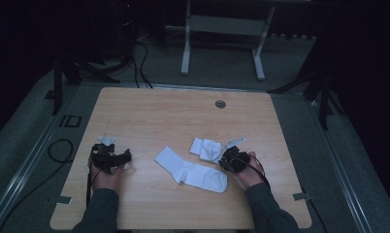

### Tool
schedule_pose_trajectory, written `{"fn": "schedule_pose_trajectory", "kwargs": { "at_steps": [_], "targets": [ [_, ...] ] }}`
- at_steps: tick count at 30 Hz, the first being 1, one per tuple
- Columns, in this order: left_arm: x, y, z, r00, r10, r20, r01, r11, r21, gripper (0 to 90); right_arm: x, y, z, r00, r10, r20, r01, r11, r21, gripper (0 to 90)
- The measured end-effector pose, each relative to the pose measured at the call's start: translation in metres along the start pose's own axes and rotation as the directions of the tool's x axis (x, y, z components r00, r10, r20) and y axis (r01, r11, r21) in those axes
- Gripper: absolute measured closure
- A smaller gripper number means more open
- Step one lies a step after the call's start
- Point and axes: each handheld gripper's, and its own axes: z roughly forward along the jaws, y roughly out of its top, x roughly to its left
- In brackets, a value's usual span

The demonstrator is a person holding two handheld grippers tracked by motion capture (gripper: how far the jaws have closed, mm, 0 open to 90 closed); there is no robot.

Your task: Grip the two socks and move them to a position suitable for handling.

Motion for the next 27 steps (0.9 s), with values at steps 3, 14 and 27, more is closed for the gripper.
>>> {"fn": "schedule_pose_trajectory", "kwargs": {
  "at_steps": [3,14,27],
  "targets": [
    [0.000,0.000,0.000,1.0000,0.000,0.000,0.000,1.0000,-0.001,14.6,-0.003,0.005,-0.003,0.9997,0.018,0.015,-0.017,0.9997,-0.018,70.1],
    [0.000,0.000,0.000,1.0000,0.003,0.003,-0.003,1.0000,0.001,14.5,-0.017,0.036,0.010,0.9954,0.064,0.071,-0.062,0.9976,-0.030,61.3],
    [0.000,0.000,0.000,1.0000,0.005,0.004,-0.005,1.0000,0.001,14.5,-0.016,0.040,0.006,0.9961,0.053,0.070,-0.050,0.9975,-0.051,85.2]
  ]
}}
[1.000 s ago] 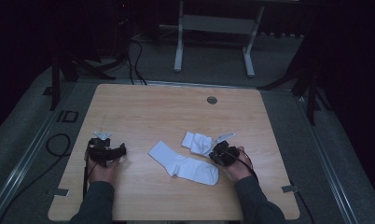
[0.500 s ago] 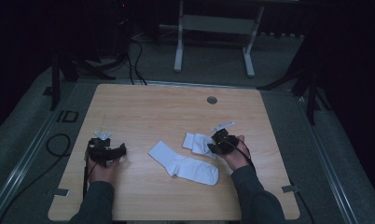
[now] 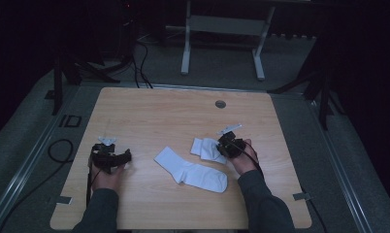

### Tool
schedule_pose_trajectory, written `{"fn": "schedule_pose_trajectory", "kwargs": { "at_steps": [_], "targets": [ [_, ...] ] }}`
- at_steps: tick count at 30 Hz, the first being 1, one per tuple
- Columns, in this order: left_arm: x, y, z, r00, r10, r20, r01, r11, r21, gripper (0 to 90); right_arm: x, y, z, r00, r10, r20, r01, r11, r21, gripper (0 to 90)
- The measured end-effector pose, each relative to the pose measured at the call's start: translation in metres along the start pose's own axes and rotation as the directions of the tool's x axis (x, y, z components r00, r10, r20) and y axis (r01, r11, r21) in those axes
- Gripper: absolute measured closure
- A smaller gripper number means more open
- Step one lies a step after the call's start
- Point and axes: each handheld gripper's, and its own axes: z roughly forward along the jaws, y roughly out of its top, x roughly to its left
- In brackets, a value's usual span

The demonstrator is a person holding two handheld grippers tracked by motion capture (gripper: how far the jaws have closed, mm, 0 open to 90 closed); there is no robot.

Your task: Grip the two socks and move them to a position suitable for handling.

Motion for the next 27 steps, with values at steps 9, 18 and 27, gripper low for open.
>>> {"fn": "schedule_pose_trajectory", "kwargs": {
  "at_steps": [9,18,27],
  "targets": [
    [0.000,0.000,0.000,1.0000,0.000,0.000,0.000,1.0000,0.000,14.5,-0.002,-0.007,0.008,0.9998,-0.013,0.017,0.012,0.9986,0.052,82.4],
    [0.000,0.000,0.000,1.0000,0.000,0.000,0.000,1.0000,0.000,14.5,-0.004,-0.004,-0.002,0.9972,-0.051,0.054,0.049,0.9982,0.034,85.9],
    [0.000,0.000,0.000,1.0000,0.000,0.000,0.000,1.0000,0.000,14.6,-0.007,-0.007,0.008,0.9973,-0.051,0.054,0.047,0.9961,0.075,78.5]
  ]
}}
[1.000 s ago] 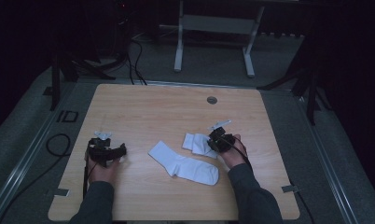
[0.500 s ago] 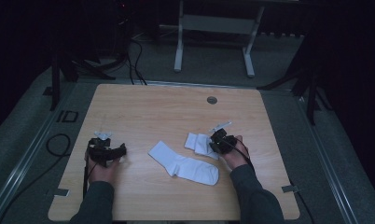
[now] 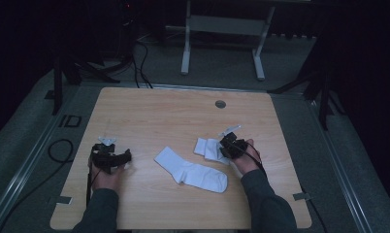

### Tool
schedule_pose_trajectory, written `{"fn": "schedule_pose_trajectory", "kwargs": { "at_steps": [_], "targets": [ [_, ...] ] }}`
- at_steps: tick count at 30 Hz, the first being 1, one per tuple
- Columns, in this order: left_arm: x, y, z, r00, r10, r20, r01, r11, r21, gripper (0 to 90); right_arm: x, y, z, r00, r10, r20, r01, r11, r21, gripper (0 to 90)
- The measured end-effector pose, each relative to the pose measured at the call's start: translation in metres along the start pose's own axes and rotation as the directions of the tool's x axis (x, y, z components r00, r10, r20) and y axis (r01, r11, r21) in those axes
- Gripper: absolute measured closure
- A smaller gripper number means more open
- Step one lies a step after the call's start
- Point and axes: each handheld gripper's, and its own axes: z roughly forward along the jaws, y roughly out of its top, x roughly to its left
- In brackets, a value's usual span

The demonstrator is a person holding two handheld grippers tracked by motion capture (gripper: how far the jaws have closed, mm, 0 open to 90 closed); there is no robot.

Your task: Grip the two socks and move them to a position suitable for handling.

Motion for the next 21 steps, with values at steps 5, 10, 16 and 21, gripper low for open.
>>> {"fn": "schedule_pose_trajectory", "kwargs": {
  "at_steps": [5,10,16,21],
  "targets": [
    [0.000,0.000,0.000,1.0000,0.000,0.000,0.000,1.0000,0.000,14.6,0.000,0.000,-0.005,0.9992,-0.006,0.039,0.007,0.9998,-0.018,87.2],
    [0.000,0.000,0.000,1.0000,0.000,0.000,0.000,1.0000,0.000,14.6,-0.002,0.001,-0.013,0.9971,-0.012,0.075,0.015,0.9992,-0.036,87.0],
    [0.000,0.000,0.000,1.0000,0.000,0.000,0.000,1.0000,0.000,14.5,-0.004,0.002,-0.032,0.9971,-0.002,0.076,0.009,0.9957,-0.092,87.6],
    [0.000,0.000,0.000,1.0000,-0.001,0.000,0.001,1.0000,0.000,14.5,-0.010,0.002,-0.059,0.9975,0.008,0.069,0.002,0.9890,-0.148,87.6]
  ]
}}
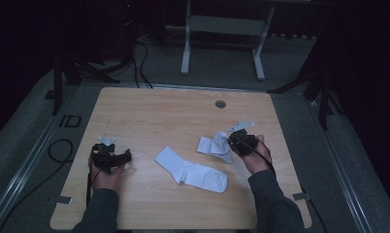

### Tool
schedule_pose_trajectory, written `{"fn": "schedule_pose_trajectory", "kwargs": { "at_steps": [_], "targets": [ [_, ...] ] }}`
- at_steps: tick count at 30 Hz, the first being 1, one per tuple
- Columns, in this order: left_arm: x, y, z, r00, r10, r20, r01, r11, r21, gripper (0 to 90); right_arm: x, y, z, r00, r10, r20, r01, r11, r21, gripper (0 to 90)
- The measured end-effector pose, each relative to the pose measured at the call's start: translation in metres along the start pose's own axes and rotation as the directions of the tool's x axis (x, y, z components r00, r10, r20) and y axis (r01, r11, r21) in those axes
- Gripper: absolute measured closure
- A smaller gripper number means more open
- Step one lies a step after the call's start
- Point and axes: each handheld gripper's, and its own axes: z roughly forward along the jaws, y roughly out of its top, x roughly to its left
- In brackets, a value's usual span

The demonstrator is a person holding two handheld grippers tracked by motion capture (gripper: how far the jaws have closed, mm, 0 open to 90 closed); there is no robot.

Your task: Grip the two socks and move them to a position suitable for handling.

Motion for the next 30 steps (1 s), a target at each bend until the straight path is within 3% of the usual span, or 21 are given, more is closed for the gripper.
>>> {"fn": "schedule_pose_trajectory", "kwargs": {
  "at_steps": [4,9,18,28,30],
  "targets": [
    [0.000,0.000,0.000,1.0000,0.001,0.000,-0.001,1.0000,0.000,14.5,-0.010,-0.002,-0.017,1.0000,0.008,0.006,-0.008,0.9998,-0.016,87.6],
    [0.000,0.000,0.000,1.0000,0.001,0.000,-0.001,1.0000,0.000,14.5,-0.029,-0.017,-0.027,0.9987,0.033,0.040,-0.034,0.9994,0.012,87.6],
    [0.000,0.000,0.000,1.0000,0.000,0.000,0.000,1.0000,-0.001,14.6,-0.054,-0.058,-0.020,0.9934,0.101,0.054,-0.106,0.9903,0.090,87.6],
    [0.000,0.000,0.000,1.0000,0.000,0.000,0.000,1.0000,-0.001,14.6,-0.064,-0.070,-0.017,0.9893,0.129,0.067,-0.136,0.9841,0.114,87.2],
    [0.000,0.000,0.000,1.0000,0.000,0.000,0.000,1.0000,0.000,14.6,-0.065,-0.070,-0.017,0.9885,0.134,0.070,-0.141,0.9838,0.110,82.8]
  ]
}}
